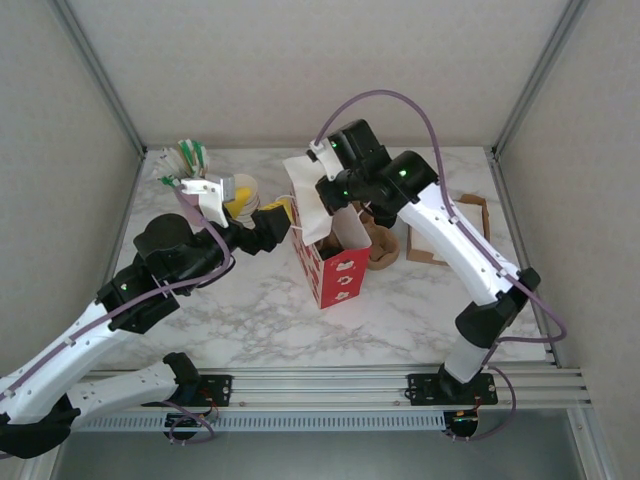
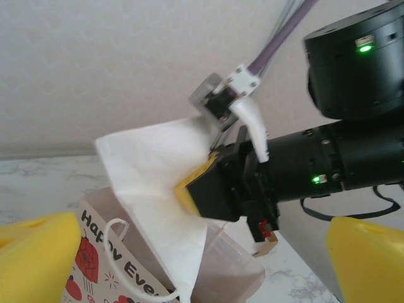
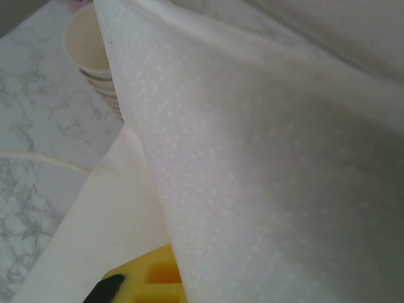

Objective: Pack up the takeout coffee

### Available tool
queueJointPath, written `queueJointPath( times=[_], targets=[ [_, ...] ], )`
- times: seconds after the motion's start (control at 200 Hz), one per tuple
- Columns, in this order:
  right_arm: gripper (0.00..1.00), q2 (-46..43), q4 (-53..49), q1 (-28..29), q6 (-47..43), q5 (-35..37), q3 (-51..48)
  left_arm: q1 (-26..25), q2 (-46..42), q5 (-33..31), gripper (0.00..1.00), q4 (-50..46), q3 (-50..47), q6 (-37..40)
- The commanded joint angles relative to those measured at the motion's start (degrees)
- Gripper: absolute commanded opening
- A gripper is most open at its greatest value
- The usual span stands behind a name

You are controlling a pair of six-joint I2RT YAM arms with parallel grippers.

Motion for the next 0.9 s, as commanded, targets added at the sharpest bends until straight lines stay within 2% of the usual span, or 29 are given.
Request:
queueJointPath(
  times=[0.0,0.506,0.751,0.896],
  targets=[
    [0.0,-4.75,5.47,0.12,-1.55,3.51,-3.22,0.59,-0.02,0.11,1.0,0.35,0.8,1.06],
    [0.0,-5.11,10.11,1.41,-2.35,8.2,-13.45,0.77,0.73,0.64,1.0,0.64,0.67,0.71],
    [0.0,-4.13,11.88,4.32,2.65,6.69,-17.32,0.86,0.71,0.3,1.0,0.83,0.23,0.4],
    [0.0,-3.72,13.06,5.09,6.95,5.55,-20.65,0.86,1.19,-2.16,1.0,-0.25,0.23,0.25]
  ],
)
